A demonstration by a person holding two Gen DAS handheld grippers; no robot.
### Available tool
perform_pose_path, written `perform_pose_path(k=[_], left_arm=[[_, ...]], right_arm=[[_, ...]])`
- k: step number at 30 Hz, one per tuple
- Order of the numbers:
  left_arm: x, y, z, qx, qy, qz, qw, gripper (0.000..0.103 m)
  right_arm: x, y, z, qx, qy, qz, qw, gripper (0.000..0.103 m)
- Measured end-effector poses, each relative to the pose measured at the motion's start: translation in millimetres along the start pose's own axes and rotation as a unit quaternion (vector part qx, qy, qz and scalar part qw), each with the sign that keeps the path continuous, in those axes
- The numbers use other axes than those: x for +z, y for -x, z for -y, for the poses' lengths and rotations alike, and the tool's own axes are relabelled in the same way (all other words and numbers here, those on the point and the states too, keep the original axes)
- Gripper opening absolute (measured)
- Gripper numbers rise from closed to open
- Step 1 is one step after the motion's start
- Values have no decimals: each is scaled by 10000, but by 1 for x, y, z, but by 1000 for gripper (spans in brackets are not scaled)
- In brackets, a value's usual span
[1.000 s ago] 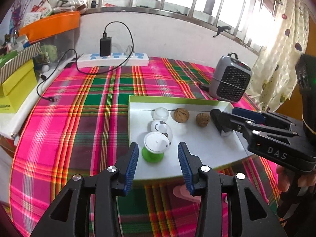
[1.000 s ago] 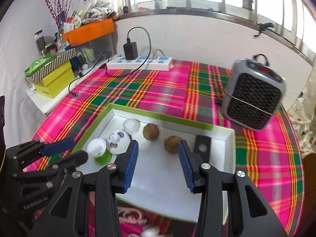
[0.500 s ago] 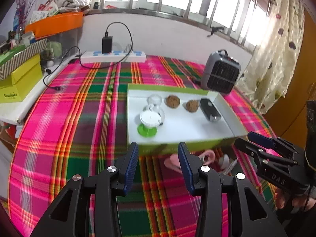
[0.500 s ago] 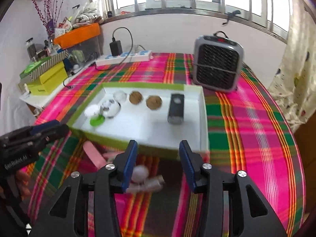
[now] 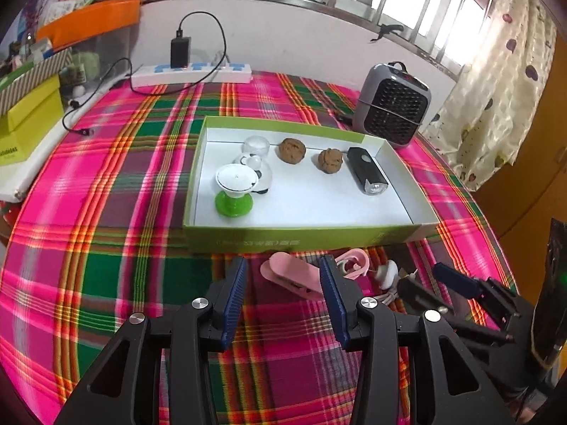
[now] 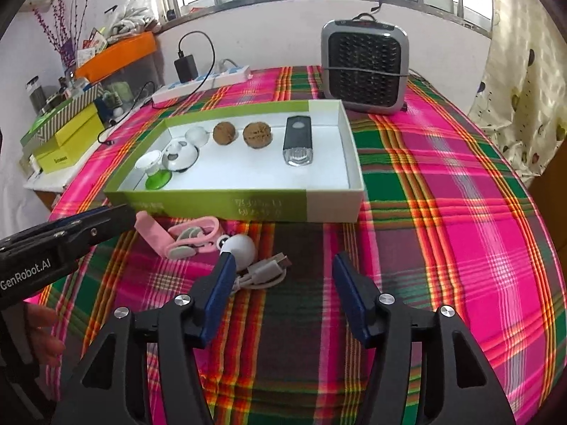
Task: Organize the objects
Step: 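Withdraw both grippers from the box toward the pink clip and white cable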
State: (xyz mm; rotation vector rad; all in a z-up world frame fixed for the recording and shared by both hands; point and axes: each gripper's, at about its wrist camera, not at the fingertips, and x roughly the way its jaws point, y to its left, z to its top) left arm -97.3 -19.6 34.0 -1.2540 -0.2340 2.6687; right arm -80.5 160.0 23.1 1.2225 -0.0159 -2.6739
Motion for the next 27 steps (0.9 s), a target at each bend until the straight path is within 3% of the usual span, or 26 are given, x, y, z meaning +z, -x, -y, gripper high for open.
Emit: perform_pose_path(k=[13,27], left_arm=[[-2,-18,7,61,25,-356,9993,40],[-5,-13,-1,178,-9,-380,9991,40]], right_arm=[[0,-13,-5,-226,76,-185,9995,61],[-12,1,16,-801,235,-290,9961,62]])
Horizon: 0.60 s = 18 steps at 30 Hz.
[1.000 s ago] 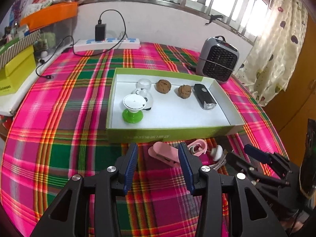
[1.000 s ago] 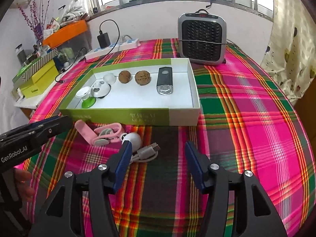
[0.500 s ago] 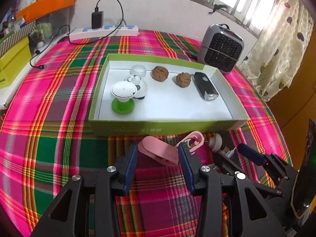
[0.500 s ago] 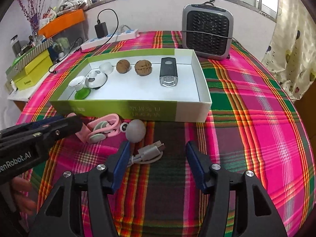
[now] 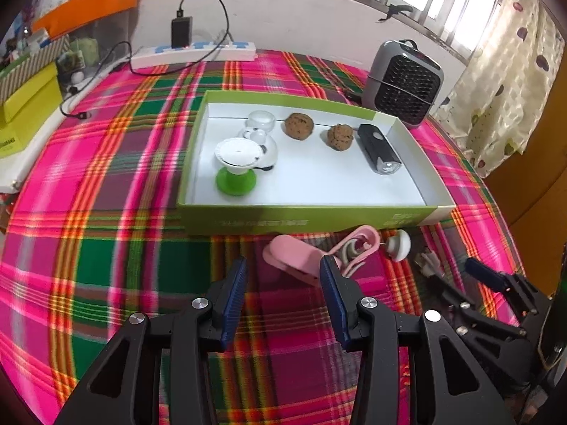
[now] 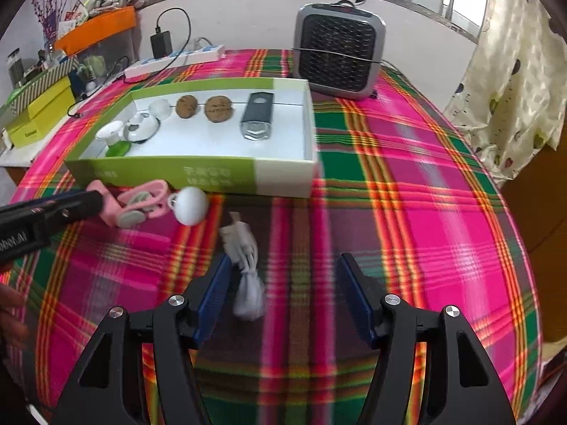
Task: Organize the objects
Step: 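Withdraw both grippers from the box toward the pink clip and white cable, then reach the left gripper to the pink clip while the right gripper reaches the white USB cable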
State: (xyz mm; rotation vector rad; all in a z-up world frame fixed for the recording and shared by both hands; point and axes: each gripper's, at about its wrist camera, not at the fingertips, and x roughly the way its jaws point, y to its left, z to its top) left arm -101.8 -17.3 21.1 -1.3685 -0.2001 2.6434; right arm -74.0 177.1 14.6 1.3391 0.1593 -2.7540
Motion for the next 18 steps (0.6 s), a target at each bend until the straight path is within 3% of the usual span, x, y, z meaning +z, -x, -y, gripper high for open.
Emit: perform_pose_path(k=[6,12,18], left_arm=[[-3,3,-9,79,65,1,9999,40],[-5,4,-13,1,218,-24,9998,40],[-3,4,-6,-165,337,-27,9993,40]], right_arm=[[-2,4,9,134,-101,71,9998,62],[-1,0,-8,492,374,99,9980,62],[1,-3,-13,471,666,154,9965,62]])
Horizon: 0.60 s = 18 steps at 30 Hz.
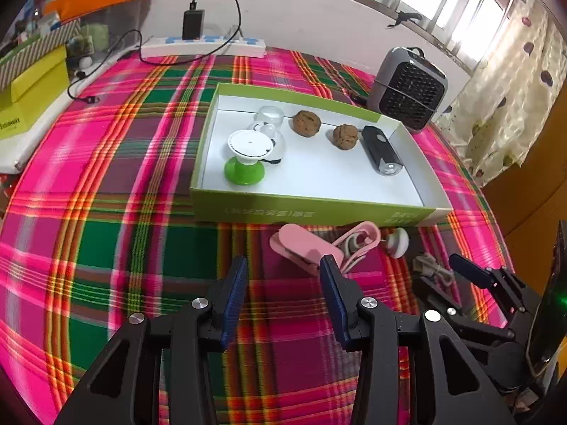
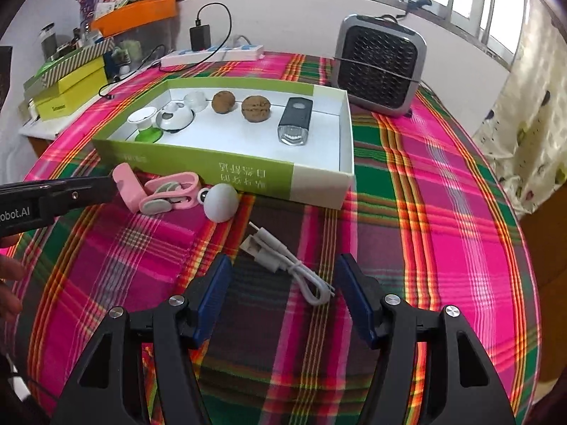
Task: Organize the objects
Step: 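Reach the left gripper to the pink clip while the right gripper reaches the white USB cable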
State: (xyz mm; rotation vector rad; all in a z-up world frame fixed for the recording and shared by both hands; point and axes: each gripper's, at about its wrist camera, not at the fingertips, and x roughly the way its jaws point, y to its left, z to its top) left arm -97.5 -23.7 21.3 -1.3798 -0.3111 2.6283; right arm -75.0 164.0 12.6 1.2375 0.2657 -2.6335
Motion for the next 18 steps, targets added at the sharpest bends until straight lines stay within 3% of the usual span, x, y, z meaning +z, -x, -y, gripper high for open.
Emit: perform_pose_path(k=[18], left_arm=[[9,-16,17,153,98,-112,9998,42]], right_arm=[[7,-7,10,60,-9,-35,10000,63]])
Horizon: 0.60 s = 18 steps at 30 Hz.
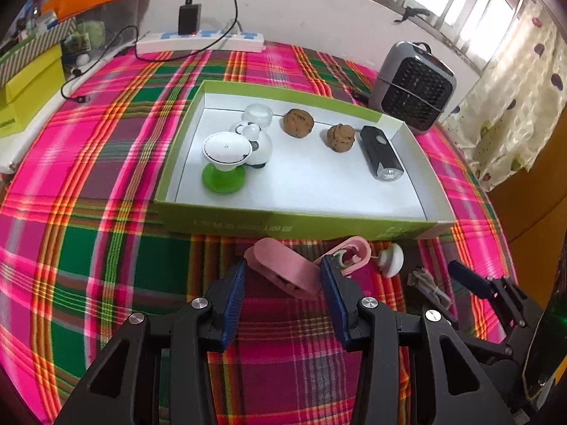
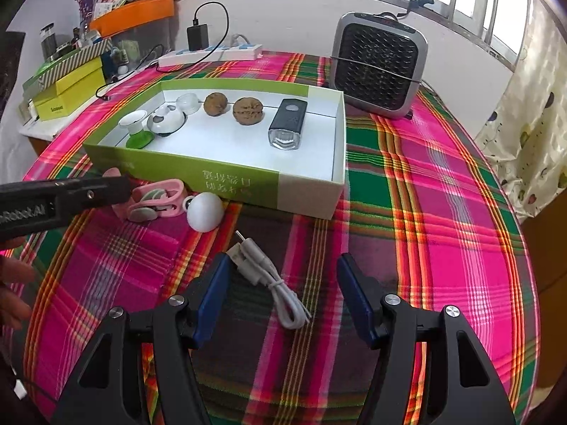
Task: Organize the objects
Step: 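Reach the left gripper to the pink clip while the right gripper reaches the white USB cable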
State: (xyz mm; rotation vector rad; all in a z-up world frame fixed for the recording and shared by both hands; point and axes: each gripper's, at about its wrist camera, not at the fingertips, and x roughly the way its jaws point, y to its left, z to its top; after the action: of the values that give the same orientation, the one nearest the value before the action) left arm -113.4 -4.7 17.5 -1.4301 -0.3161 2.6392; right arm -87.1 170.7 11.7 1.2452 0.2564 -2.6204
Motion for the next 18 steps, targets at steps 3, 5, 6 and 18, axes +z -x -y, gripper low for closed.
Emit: perform_pose_path(k=[3,5,6,18], left_arm=[[1,1,2,103,-47,-3,9999,42],[1,2,2,133,-91,-36,9999,42],[0,2,2,146,-132,-63,9998,42],[-4,8,-11,534,-341,-244,9977,42]], right_arm=[[1,0,1,35,-7,-6,10000,62],[1,-1,1,43,6,-8,10000,62],[1,-1,1,48,15,-9,10000,62],[1,-1,3,77,-18,-39,10000,62]])
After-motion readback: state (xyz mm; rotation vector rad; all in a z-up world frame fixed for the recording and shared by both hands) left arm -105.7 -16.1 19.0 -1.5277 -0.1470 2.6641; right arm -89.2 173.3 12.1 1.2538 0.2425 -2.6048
